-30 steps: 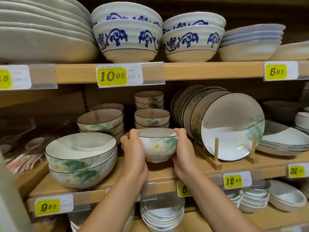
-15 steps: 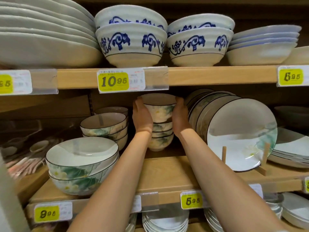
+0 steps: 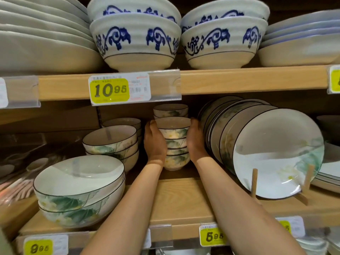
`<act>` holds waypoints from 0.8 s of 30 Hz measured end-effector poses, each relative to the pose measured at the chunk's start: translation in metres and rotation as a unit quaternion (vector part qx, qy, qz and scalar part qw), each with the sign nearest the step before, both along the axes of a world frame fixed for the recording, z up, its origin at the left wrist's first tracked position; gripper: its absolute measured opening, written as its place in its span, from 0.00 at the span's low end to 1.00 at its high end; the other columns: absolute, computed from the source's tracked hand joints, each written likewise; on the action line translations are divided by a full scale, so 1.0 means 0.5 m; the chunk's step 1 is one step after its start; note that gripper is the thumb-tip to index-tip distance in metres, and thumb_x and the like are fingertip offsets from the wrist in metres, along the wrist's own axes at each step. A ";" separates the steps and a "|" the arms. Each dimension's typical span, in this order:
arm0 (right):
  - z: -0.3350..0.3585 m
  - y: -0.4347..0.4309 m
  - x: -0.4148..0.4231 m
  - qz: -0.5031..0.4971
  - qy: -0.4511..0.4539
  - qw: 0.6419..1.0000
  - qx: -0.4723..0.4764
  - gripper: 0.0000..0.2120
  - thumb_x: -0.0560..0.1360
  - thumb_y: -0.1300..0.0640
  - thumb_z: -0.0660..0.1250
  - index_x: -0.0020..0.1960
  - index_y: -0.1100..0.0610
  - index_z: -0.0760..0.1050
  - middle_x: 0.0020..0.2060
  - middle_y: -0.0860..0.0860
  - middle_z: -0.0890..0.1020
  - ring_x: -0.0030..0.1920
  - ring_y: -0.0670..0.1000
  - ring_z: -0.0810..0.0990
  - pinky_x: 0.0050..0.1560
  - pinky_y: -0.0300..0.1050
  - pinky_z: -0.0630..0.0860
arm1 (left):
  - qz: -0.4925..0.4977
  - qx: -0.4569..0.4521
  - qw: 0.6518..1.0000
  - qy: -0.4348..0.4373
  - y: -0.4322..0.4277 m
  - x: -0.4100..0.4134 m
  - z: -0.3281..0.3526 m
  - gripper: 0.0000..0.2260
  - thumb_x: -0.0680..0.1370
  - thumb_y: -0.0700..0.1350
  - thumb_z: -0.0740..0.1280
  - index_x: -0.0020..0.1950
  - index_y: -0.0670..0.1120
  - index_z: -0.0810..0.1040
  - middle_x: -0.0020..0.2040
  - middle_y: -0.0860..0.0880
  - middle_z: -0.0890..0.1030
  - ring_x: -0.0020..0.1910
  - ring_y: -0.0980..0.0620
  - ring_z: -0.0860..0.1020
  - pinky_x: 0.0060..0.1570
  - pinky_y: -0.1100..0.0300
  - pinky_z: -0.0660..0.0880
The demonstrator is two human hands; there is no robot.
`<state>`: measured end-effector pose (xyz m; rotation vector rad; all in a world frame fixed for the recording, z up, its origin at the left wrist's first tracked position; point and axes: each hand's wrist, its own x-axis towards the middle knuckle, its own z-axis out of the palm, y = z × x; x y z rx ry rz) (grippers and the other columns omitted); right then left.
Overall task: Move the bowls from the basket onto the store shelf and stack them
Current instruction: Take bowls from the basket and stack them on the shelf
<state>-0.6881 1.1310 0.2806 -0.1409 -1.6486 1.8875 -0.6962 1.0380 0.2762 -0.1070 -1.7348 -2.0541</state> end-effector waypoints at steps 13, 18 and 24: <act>-0.005 -0.003 -0.016 -0.037 -0.034 0.999 -0.014 0.31 0.75 0.32 0.47 0.68 0.48 0.70 0.64 0.54 0.76 0.64 0.56 0.73 0.69 0.55 0.66 | 0.053 0.021 0.996 -0.072 0.010 -0.010 -0.025 0.29 0.79 0.65 0.45 0.68 0.52 0.74 0.65 0.45 0.77 0.65 0.43 0.73 0.68 0.49 0.65; 0.000 -0.006 -0.015 -0.035 -0.042 0.998 -0.018 0.32 0.74 0.31 0.47 0.69 0.47 0.70 0.65 0.53 0.76 0.64 0.56 0.73 0.69 0.54 0.66 | 0.057 0.017 0.995 -0.074 0.011 -0.009 -0.023 0.28 0.80 0.64 0.45 0.69 0.52 0.73 0.66 0.44 0.76 0.65 0.42 0.72 0.68 0.49 0.65; -0.003 -0.006 -0.009 -0.016 -0.041 0.997 -0.065 0.17 0.78 0.39 0.51 0.48 0.46 0.75 0.52 0.49 0.80 0.53 0.52 0.78 0.60 0.49 0.72 | 0.053 -0.002 0.996 -0.070 0.006 -0.011 -0.021 0.26 0.81 0.63 0.45 0.68 0.54 0.73 0.66 0.44 0.75 0.66 0.42 0.71 0.62 0.54 0.62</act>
